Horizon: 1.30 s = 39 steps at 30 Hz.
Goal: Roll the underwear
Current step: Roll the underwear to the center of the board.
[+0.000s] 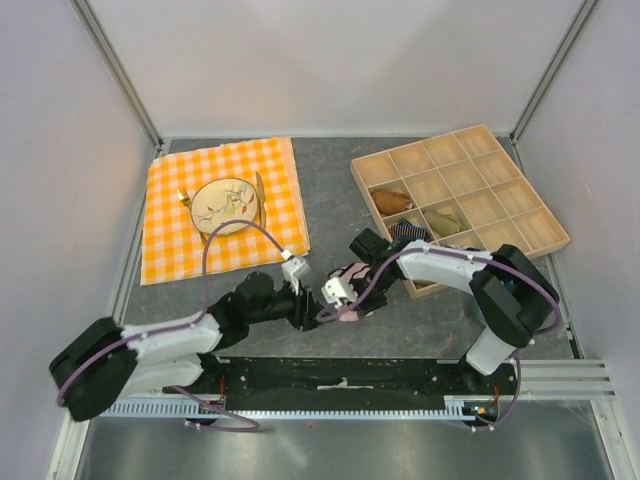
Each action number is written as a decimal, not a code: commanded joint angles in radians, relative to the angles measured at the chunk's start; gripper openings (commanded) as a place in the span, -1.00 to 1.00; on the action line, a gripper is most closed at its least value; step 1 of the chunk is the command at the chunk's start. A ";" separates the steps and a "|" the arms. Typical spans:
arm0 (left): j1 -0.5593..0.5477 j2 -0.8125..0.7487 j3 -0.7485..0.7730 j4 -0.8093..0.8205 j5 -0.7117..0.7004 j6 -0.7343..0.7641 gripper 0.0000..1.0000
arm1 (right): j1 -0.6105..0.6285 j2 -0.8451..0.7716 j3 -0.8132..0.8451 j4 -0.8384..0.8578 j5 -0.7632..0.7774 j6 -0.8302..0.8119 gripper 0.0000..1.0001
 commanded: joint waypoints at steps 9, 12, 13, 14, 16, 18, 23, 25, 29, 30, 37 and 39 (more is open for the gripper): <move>-0.449 -0.263 -0.135 0.147 -0.450 0.561 0.08 | -0.214 0.417 0.299 -0.565 -0.370 -0.070 -0.74; -0.508 -0.159 -0.062 0.139 -0.499 0.706 0.11 | -0.247 0.495 0.339 -0.625 -0.369 -0.075 -0.74; -0.517 -0.087 -0.038 0.133 -0.520 0.765 0.12 | -0.253 0.520 0.351 -0.628 -0.367 -0.074 -0.74; -0.525 -0.041 -0.017 0.129 -0.530 0.792 0.13 | -0.259 0.529 0.354 -0.635 -0.367 -0.077 -0.74; -0.545 0.074 0.055 0.107 -0.542 0.862 0.14 | -0.267 0.540 0.352 -0.635 -0.361 -0.083 -0.74; -0.554 0.144 0.122 0.086 -0.547 0.901 0.15 | -0.273 0.538 0.349 -0.634 -0.360 -0.084 -0.74; -0.565 0.324 0.210 0.081 -0.591 0.990 0.16 | -0.277 0.541 0.348 -0.635 -0.358 -0.088 -0.74; -0.566 0.355 0.233 0.076 -0.599 1.010 0.16 | -0.280 0.541 0.346 -0.634 -0.357 -0.088 -0.74; -0.565 0.435 0.270 0.047 -0.625 1.022 0.11 | -0.282 0.541 0.345 -0.634 -0.357 -0.091 -0.73; -0.565 0.461 0.284 0.041 -0.630 1.022 0.08 | -0.282 0.541 0.345 -0.637 -0.357 -0.092 -0.73; -0.560 0.506 0.361 -0.127 -0.616 0.873 -0.97 | -0.291 0.469 0.352 -0.635 -0.334 -0.097 -0.38; -0.560 0.492 0.355 -0.181 -0.590 0.782 -0.97 | -0.317 0.411 0.359 -0.622 -0.311 -0.092 -0.31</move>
